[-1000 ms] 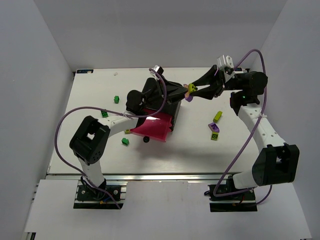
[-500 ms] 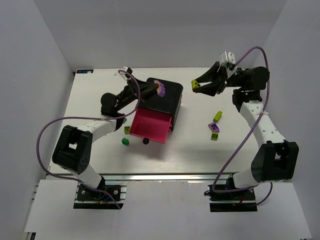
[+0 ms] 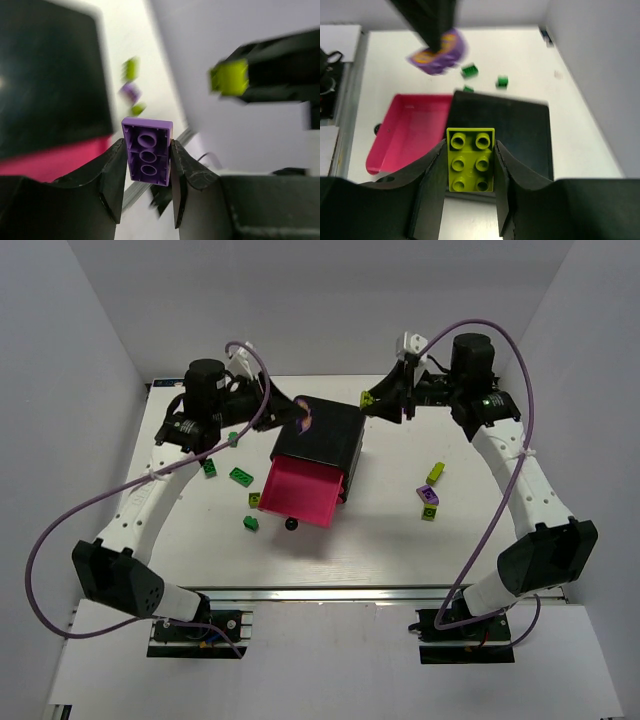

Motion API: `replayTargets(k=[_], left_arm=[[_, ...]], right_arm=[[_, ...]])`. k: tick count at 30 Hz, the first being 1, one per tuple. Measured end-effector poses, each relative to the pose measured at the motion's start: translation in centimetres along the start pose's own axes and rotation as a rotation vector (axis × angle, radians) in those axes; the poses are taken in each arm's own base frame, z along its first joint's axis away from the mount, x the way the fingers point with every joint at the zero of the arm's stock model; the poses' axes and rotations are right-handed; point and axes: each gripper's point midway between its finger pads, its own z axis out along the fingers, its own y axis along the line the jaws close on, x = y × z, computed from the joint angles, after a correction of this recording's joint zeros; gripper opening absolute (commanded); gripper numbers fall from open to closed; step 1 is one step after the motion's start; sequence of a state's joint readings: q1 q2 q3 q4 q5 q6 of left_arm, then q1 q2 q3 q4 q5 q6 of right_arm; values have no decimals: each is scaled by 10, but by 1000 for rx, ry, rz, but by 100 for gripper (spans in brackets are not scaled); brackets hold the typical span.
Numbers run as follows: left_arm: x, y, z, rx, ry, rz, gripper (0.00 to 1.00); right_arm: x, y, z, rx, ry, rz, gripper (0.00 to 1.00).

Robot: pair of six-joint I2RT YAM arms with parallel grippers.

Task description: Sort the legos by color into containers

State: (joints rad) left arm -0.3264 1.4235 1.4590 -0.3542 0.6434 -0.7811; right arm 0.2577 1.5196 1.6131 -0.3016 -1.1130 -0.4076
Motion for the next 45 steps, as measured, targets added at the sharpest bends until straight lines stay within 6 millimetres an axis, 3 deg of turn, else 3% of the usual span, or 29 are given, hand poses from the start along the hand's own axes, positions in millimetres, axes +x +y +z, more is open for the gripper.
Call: replayTargets(k=[8, 12, 15, 18, 20, 22, 27, 30, 34, 37, 38, 39, 41, 42, 45], left_arm=[[94, 83, -30, -346, 261, -25, 0], [121, 95, -33, -413, 341, -21, 0], [132, 102, -29, -461, 376, 2, 0], [140, 114, -23, -519, 405, 18, 9], [145, 122, -22, -559, 417, 28, 26], [147, 129, -21, -593, 419, 38, 36], [147, 139, -19, -655, 403, 57, 54], [145, 140, -18, -675, 390, 62, 68], [132, 129, -15, -672, 349, 72, 74], [114, 113, -14, -653, 297, 80, 60], [108, 107, -14, -644, 277, 81, 49], [103, 101, -15, -635, 254, 81, 23], [95, 90, -25, -622, 203, 75, 5], [92, 85, -33, -617, 171, 69, 0], [99, 77, -69, -606, 88, 45, 0]], right_arm=[[91, -19, -13, 258, 292, 192, 0], [129, -27, -28, 380, 412, 242, 0], [159, -24, -36, 425, 485, 285, 0], [183, -18, -43, 450, 545, 320, 0], [193, -15, -47, 462, 571, 333, 0], [198, -15, -49, 472, 585, 337, 0], [208, -20, -50, 487, 604, 339, 0], [226, -22, -48, 485, 634, 363, 0], [254, -21, -47, 479, 683, 402, 0], [268, -16, -49, 476, 716, 424, 0], [270, -16, -50, 476, 720, 426, 0], [272, -17, -50, 479, 724, 425, 0], [274, -19, -51, 488, 727, 419, 0], [276, -20, -51, 494, 730, 415, 0], [285, -23, -53, 507, 750, 416, 0]])
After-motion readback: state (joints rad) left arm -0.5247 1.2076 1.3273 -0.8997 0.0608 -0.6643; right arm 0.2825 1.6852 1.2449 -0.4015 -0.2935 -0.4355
